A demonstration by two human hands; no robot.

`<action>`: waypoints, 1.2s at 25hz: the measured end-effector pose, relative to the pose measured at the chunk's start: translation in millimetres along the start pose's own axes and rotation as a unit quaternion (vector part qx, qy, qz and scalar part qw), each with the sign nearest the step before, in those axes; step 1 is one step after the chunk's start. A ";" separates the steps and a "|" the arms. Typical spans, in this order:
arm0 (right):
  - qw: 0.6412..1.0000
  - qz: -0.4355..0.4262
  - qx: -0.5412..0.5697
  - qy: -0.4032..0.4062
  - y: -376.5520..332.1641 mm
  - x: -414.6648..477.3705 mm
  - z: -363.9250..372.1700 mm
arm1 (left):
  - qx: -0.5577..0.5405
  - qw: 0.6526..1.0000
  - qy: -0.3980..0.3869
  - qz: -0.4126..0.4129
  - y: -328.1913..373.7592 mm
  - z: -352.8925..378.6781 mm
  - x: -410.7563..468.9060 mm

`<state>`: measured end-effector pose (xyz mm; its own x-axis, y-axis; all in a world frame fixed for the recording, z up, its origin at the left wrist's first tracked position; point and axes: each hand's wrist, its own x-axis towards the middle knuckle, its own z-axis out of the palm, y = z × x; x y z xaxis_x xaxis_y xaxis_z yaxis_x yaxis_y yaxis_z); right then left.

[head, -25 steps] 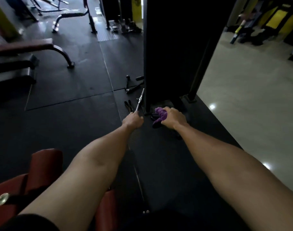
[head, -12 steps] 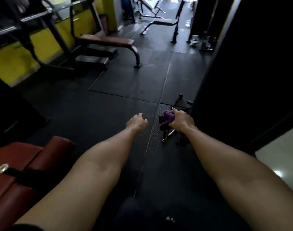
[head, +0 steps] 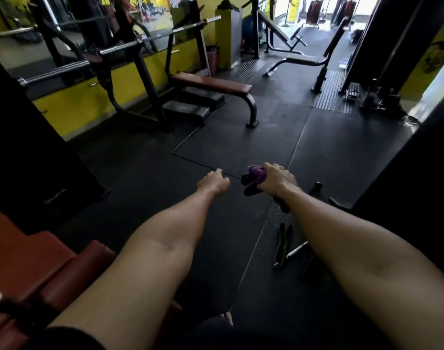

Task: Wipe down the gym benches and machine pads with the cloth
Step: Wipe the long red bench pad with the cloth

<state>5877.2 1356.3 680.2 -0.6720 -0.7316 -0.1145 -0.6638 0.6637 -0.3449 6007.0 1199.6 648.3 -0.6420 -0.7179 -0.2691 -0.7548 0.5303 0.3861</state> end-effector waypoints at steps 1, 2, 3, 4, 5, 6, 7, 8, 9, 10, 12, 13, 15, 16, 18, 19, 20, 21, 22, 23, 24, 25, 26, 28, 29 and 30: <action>1.000 -0.007 0.001 0.002 -5.7 23.4 -5.8 | -0.007 1.000 0.000 0.004 1.4 -12.3 19.6; 1.000 -0.011 -0.001 0.006 -14.2 48.7 -13.3 | -0.009 1.000 0.002 0.003 1.8 -25.0 40.9; 1.000 -0.013 -0.001 0.011 -23.7 72.0 -20.6 | -0.004 1.000 0.007 -0.003 0.1 -36.4 61.9; 1.000 -0.016 0.003 0.014 -32.7 91.8 -26.8 | -0.004 1.000 0.012 -0.009 -2.5 -47.2 81.0; 1.000 -0.024 0.007 0.016 -41.1 113.0 -32.9 | -0.012 1.000 0.018 -0.015 -4.8 -59.7 100.9; 0.999 -0.034 0.010 0.015 -48.2 133.4 -37.0 | -0.014 1.000 0.021 -0.017 -6.1 -70.9 117.7; 0.999 -0.042 0.010 0.009 -55.1 155.4 -39.6 | -0.014 0.999 0.023 -0.022 -7.0 -80.3 136.5; 0.999 -0.046 0.006 0.003 -61.0 175.1 -41.1 | -0.013 0.999 0.024 -0.027 -8.2 -87.2 154.9; 0.999 -0.050 0.003 -0.003 -65.9 195.9 -40.6 | -0.013 0.999 0.026 -0.032 -9.8 -93.5 174.7; 0.999 -0.054 0.001 -0.005 -70.0 218.9 -40.1 | -0.017 0.999 0.028 -0.037 -10.1 -100.5 194.8; 0.998 -0.064 0.001 -0.007 -77.1 269.2 -38.8 | -0.022 0.998 0.033 -0.040 -9.8 -113.0 238.6; 0.998 -0.069 0.004 -0.009 -80.2 294.2 -37.7 | -0.020 0.998 0.037 -0.040 -10.0 -117.8 261.8; 0.997 -0.079 0.015 -0.006 -84.3 347.3 -37.8 | -0.018 0.998 0.041 -0.042 -9.2 -127.9 311.6; 0.997 -0.080 0.015 -0.002 -85.2 374.2 -39.6 | -0.019 0.998 0.042 -0.045 -7.7 -133.9 335.1; 0.997 -0.082 0.011 -0.003 -91.6 431.7 -48.1 | -0.017 0.997 0.047 -0.051 -3.0 -154.3 383.6; 0.996 -0.085 0.009 -0.007 -95.5 456.7 -53.2 | -0.017 0.997 0.050 -0.055 -1.9 -164.0 406.3; 0.996 -0.088 0.006 -0.010 -99.7 483.0 -60.1 | -0.020 0.997 0.051 -0.060 -0.6 -174.8 431.2; 0.996 -0.090 0.009 -0.008 -104.0 506.7 -65.4 | -0.025 0.996 0.053 -0.063 0.4 -184.7 454.2; 0.996 -0.090 0.013 -0.005 -109.1 532.7 -71.3 | -0.027 0.996 0.055 -0.062 3.3 -196.1 478.8; 0.996 -0.092 0.014 -0.005 -113.9 555.3 -74.9 | -0.027 0.996 0.056 -0.064 4.6 -204.9 500.7; 0.996 -0.093 0.012 -0.007 -118.7 575.9 -77.0 | -0.026 0.996 0.057 -0.063 4.4 -210.8 523.7; 0.996 -0.092 0.010 -0.010 -123.6 598.6 -78.3 | -0.023 0.996 0.056 -0.060 3.8 -218.2 548.9; 0.996 -0.088 0.010 -0.010 -127.3 621.2 -77.8 | -0.020 0.997 0.054 -0.056 3.0 -225.5 573.7; 0.997 -0.074 0.013 0.002 -136.3 672.1 -76.8 | -0.015 0.998 0.053 -0.039 2.2 -242.9 630.5; 0.998 -0.067 0.013 0.008 -140.7 694.5 -75.5 | -0.013 0.998 0.049 -0.028 1.6 -249.7 656.9; 0.998 -0.059 0.013 0.015 -146.2 717.7 -74.2 | -0.010 0.999 0.048 -0.019 -0.3 -256.3 683.9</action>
<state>5467.5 745.8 717.6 -0.5987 -0.7998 -0.0439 -0.7311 0.5680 -0.3780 5602.6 592.9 690.3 -0.5959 -0.7782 -0.1982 -0.7752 0.4929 0.3951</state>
